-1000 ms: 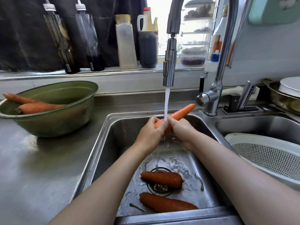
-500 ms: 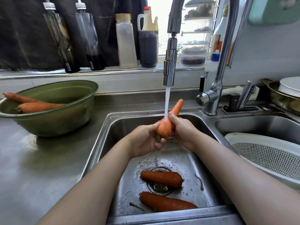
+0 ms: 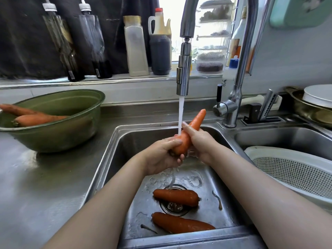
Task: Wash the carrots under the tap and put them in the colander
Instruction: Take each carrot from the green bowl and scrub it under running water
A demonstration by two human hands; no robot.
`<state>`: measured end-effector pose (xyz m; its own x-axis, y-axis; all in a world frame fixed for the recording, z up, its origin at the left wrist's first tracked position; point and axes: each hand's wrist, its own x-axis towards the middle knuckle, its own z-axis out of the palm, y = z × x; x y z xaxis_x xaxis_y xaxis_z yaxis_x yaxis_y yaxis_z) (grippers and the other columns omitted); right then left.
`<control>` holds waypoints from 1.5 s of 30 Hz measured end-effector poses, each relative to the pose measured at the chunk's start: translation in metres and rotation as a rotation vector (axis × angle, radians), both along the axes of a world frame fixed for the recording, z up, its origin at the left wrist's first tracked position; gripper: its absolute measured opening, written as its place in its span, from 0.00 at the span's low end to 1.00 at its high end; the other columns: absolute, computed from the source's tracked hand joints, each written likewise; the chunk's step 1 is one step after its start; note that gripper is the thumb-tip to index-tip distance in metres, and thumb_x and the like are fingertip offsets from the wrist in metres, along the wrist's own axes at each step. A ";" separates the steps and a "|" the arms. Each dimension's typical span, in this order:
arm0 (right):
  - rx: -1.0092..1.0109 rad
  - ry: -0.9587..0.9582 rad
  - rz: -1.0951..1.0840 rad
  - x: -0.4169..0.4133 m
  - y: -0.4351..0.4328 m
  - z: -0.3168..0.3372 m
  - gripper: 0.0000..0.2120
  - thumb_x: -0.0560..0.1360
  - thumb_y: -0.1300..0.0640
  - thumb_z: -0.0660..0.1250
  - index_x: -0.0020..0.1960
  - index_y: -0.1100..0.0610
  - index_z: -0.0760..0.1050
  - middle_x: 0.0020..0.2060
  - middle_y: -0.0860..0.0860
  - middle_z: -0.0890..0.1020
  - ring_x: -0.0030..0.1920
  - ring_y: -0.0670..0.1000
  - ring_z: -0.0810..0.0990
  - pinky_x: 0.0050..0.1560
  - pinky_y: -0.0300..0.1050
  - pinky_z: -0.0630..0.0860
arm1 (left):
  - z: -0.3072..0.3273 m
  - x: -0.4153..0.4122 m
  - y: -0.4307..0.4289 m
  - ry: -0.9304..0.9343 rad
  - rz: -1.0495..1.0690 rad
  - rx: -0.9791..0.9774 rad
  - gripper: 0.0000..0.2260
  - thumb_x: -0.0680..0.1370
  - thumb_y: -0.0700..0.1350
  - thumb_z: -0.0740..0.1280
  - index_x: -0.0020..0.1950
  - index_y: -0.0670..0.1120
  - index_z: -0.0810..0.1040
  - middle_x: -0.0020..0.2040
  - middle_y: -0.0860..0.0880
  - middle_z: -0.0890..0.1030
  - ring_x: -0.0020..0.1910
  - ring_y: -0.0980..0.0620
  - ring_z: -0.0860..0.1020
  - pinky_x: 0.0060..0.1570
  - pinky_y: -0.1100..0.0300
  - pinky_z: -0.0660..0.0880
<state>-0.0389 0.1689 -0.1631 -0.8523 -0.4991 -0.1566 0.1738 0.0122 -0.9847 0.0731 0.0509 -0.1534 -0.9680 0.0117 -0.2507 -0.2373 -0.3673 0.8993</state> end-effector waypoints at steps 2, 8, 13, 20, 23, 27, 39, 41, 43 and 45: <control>0.012 0.004 -0.009 0.000 0.000 -0.001 0.28 0.78 0.37 0.69 0.67 0.56 0.76 0.56 0.57 0.85 0.57 0.60 0.84 0.65 0.61 0.78 | 0.001 0.000 -0.002 -0.015 0.036 -0.008 0.15 0.85 0.46 0.61 0.71 0.47 0.73 0.54 0.40 0.78 0.36 0.51 0.78 0.37 0.61 0.78; -0.042 -0.029 0.078 0.000 -0.001 0.000 0.17 0.85 0.48 0.61 0.69 0.56 0.74 0.61 0.58 0.83 0.58 0.62 0.83 0.58 0.59 0.78 | 0.001 -0.003 -0.005 -0.092 0.267 -0.148 0.15 0.86 0.56 0.59 0.65 0.49 0.75 0.39 0.41 0.81 0.29 0.49 0.76 0.30 0.58 0.75; -0.042 0.034 0.124 0.000 0.000 0.003 0.16 0.84 0.45 0.63 0.67 0.51 0.78 0.59 0.52 0.86 0.55 0.56 0.84 0.59 0.57 0.73 | 0.004 -0.008 0.011 -0.032 0.280 -0.328 0.27 0.76 0.67 0.68 0.57 0.44 0.83 0.40 0.46 0.83 0.29 0.52 0.75 0.30 0.62 0.74; 0.065 -0.026 0.044 -0.002 0.008 0.006 0.20 0.81 0.41 0.66 0.63 0.54 0.81 0.57 0.53 0.86 0.56 0.55 0.83 0.54 0.53 0.72 | 0.003 0.000 -0.004 0.019 0.022 -0.171 0.14 0.85 0.49 0.63 0.68 0.45 0.77 0.59 0.40 0.82 0.44 0.46 0.84 0.36 0.59 0.81; 0.083 -0.052 0.023 -0.004 0.008 0.004 0.23 0.80 0.40 0.67 0.65 0.56 0.80 0.59 0.54 0.85 0.58 0.56 0.83 0.62 0.56 0.72 | 0.000 0.001 -0.008 0.050 -0.051 -0.138 0.15 0.85 0.43 0.62 0.72 0.46 0.75 0.63 0.41 0.81 0.50 0.46 0.84 0.42 0.56 0.82; 0.085 -0.005 0.044 0.000 0.006 0.000 0.23 0.79 0.40 0.68 0.66 0.55 0.79 0.53 0.53 0.86 0.52 0.55 0.83 0.50 0.51 0.71 | 0.000 -0.003 0.006 0.029 0.153 -0.506 0.13 0.84 0.55 0.65 0.62 0.49 0.80 0.48 0.45 0.85 0.38 0.51 0.82 0.34 0.59 0.75; 0.081 -0.071 -0.155 0.000 0.002 0.002 0.33 0.71 0.36 0.76 0.63 0.59 0.79 0.55 0.55 0.85 0.55 0.57 0.83 0.59 0.55 0.76 | -0.005 -0.009 0.005 -0.023 0.032 -0.353 0.12 0.87 0.50 0.58 0.65 0.45 0.73 0.44 0.44 0.76 0.33 0.53 0.74 0.35 0.62 0.72; 0.086 -0.069 -0.160 -0.001 0.003 0.004 0.32 0.72 0.36 0.75 0.65 0.59 0.78 0.56 0.55 0.85 0.55 0.57 0.83 0.59 0.56 0.76 | -0.006 -0.010 0.006 0.014 0.020 -0.398 0.10 0.87 0.47 0.60 0.65 0.45 0.72 0.49 0.43 0.74 0.35 0.53 0.74 0.38 0.62 0.72; 0.084 -0.062 -0.135 0.000 0.005 0.004 0.27 0.75 0.38 0.74 0.62 0.58 0.78 0.53 0.56 0.85 0.52 0.57 0.84 0.50 0.52 0.77 | -0.006 -0.010 0.015 0.004 0.111 -0.423 0.09 0.86 0.49 0.60 0.63 0.46 0.73 0.49 0.43 0.75 0.33 0.53 0.73 0.36 0.61 0.70; 0.022 -0.075 -0.052 0.005 0.004 0.005 0.21 0.78 0.43 0.72 0.60 0.59 0.78 0.51 0.58 0.86 0.47 0.58 0.85 0.44 0.52 0.79 | -0.005 -0.012 0.022 -0.034 0.270 -0.433 0.12 0.86 0.54 0.59 0.57 0.47 0.75 0.43 0.43 0.76 0.29 0.52 0.71 0.31 0.60 0.68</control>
<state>-0.0342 0.1729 -0.1583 -0.8626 -0.4497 -0.2318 0.2482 0.0231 -0.9684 0.0614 0.0730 -0.1585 -0.9134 -0.3497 -0.2082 -0.2167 -0.0154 0.9761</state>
